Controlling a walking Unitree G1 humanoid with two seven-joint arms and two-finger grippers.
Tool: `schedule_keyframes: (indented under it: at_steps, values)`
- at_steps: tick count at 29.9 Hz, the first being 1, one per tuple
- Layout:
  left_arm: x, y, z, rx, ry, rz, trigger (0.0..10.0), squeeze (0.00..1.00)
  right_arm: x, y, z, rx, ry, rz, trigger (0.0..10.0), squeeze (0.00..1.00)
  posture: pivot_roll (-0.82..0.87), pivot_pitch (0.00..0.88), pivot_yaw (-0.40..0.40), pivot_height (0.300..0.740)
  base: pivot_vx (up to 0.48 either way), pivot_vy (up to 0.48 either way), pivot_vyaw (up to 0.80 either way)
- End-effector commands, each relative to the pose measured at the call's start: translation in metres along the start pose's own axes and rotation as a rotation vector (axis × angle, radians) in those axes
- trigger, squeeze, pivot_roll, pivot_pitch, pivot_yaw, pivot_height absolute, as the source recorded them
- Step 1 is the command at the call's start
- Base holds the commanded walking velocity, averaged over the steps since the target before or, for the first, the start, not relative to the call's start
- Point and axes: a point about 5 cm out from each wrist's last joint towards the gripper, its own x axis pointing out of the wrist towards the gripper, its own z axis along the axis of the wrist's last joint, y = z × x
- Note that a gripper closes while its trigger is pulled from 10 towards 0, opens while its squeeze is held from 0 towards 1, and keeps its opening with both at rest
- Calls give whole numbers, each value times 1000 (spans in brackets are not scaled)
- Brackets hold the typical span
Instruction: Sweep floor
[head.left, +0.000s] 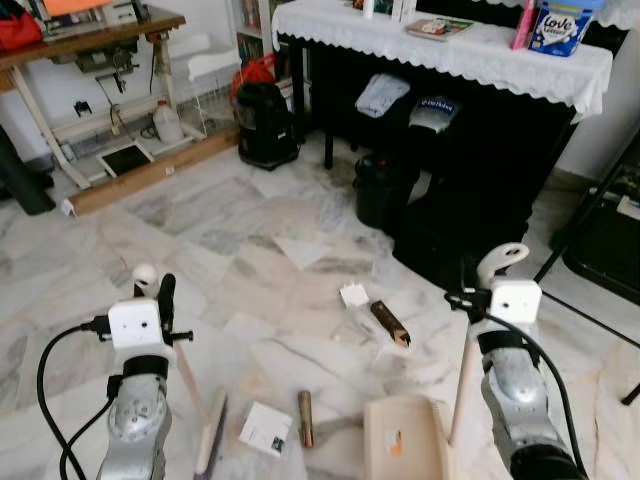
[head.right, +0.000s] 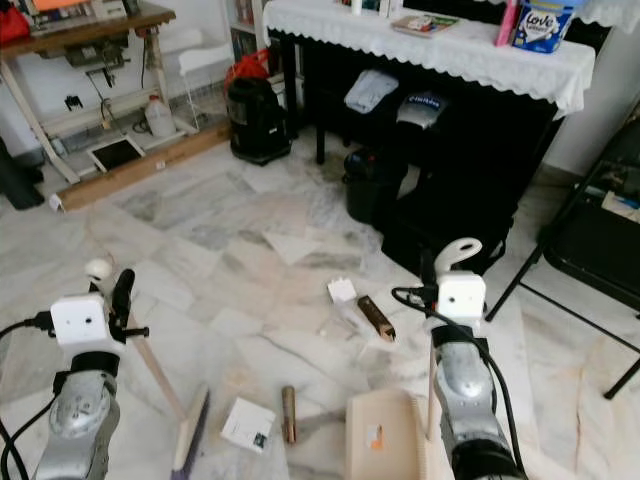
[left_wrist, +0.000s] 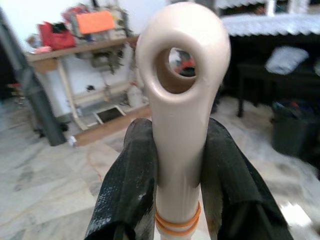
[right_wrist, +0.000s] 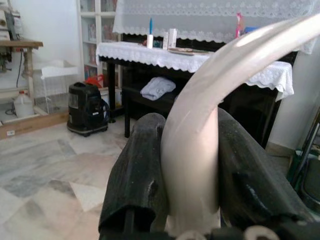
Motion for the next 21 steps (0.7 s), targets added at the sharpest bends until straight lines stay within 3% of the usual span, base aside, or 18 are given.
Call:
schedule_keyframes:
  at_steps: [1, 4, 9, 14, 21]
  values:
    - [0, 2, 3, 15, 5, -41, 10000, 0, 4, 1, 6, 9, -31, 0, 10000, 0, 5, 0, 22, 740, 0, 0, 0]
    - [0, -6, 17, -16, -26, -138, 10000, 0, 3, -1, 5, 6, -27, 0, 10000, 0, 10, 0, 22, 740, 0, 0, 0]
    - [-2, -15, 28, 16, -46, -292, 10000, 0, 5, 1, 5, 7, -24, 3, 10000, 0, 2, 0, 32, 740, 0, 0, 0]
    - [0, -21, 30, 109, -6, -464, 10000, 0, 7, 1, 7, 6, -30, 5, 10000, 0, 8, 0, 34, 740, 0, 0, 0]
    - [-1, -28, 29, 92, 61, -593, 10000, 0, 6, -3, 5, 1, -25, -6, 10000, 0, 7, 0, 33, 740, 0, 0, 0]
